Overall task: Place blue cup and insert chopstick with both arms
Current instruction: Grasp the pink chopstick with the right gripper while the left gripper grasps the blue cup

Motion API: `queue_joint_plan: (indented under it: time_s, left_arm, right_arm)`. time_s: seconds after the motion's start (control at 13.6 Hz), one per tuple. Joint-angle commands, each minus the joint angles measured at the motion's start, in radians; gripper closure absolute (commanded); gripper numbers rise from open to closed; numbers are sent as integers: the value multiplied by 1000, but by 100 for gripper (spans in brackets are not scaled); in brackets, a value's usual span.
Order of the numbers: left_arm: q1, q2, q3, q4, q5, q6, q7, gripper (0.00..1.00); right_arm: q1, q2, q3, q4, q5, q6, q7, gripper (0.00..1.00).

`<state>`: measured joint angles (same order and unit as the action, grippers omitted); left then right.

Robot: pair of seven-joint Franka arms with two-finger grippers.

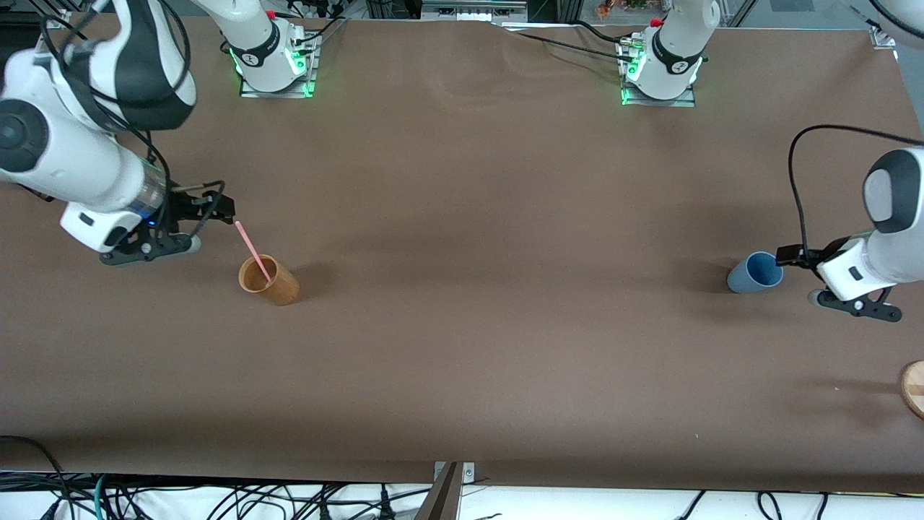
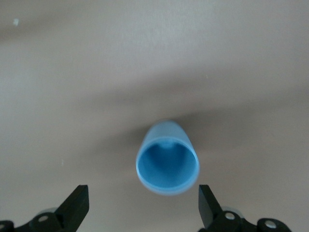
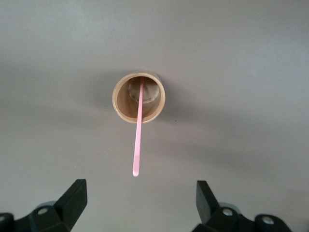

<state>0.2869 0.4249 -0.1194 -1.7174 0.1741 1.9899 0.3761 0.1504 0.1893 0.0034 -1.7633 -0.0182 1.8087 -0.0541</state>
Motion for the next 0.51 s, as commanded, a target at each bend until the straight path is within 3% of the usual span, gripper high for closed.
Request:
queue_joint_plan:
  time_s: [0.0,0.15,0.44]
  left_arm:
    - [24,79,-14,-36,11,144,96,0]
    - [49,86,-19,-71,11,141,113,0]
    - [57,86,-19,-68,10,141,152,0]
  right_arm:
    - [6,45,0,-31,-2,67,-6,0]
    - [8,68,1,-66,-2,131,-6,2]
    - [9,93,1,-128,-5,233,-6,15]
